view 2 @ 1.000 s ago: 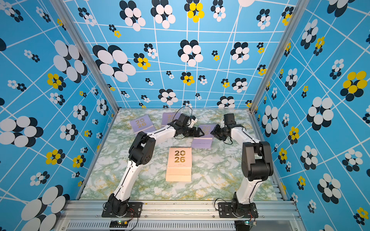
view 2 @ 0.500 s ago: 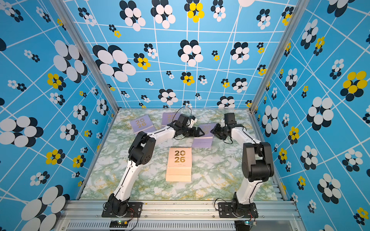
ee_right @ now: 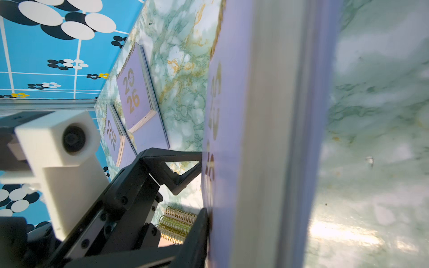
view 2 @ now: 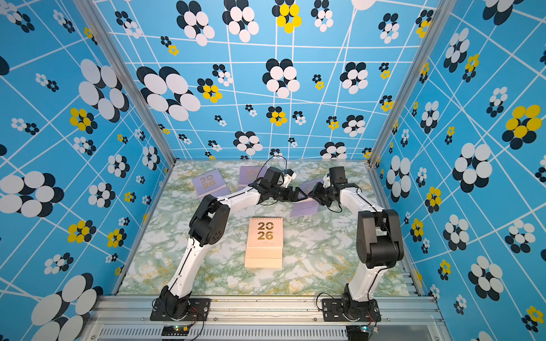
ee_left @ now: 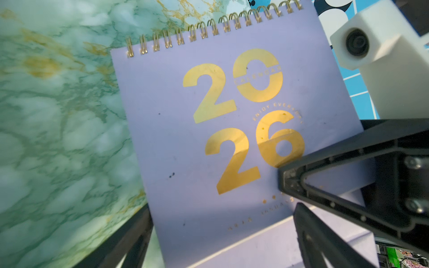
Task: Stack the calendars
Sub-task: Pick up the calendar at the center of the board.
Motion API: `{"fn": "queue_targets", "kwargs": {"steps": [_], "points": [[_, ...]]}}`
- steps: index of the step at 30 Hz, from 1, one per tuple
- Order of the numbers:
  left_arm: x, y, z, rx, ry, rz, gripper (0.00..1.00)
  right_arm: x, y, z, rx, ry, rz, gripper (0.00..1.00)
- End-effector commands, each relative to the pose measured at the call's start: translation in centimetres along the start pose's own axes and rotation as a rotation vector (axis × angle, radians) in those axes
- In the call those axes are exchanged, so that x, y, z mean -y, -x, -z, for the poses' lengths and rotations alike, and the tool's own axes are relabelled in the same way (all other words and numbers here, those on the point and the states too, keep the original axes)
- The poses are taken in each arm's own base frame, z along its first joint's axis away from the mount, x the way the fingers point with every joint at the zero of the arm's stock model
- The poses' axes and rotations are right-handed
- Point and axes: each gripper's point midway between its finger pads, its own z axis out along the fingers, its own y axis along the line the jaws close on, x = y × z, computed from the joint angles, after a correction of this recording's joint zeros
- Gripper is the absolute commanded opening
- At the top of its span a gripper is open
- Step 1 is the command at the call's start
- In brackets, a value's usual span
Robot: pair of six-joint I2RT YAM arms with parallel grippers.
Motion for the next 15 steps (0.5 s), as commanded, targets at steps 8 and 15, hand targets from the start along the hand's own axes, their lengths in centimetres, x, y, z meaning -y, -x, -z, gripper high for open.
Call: {"fn": "queue_targets", "kwargs": {"steps": [8,15], "points": [[5.2,2.1,2.6,0.056,-0.062,-0.144,0.94,-1.9,1.2,2.5,0.057,-0.025,0.080,0.00],[4.4,4.2,6.6,0.144,0.030,-0.184,0.96,-5.4,2.2,8.1,0.172,0.022,0.166,0.00]]}}
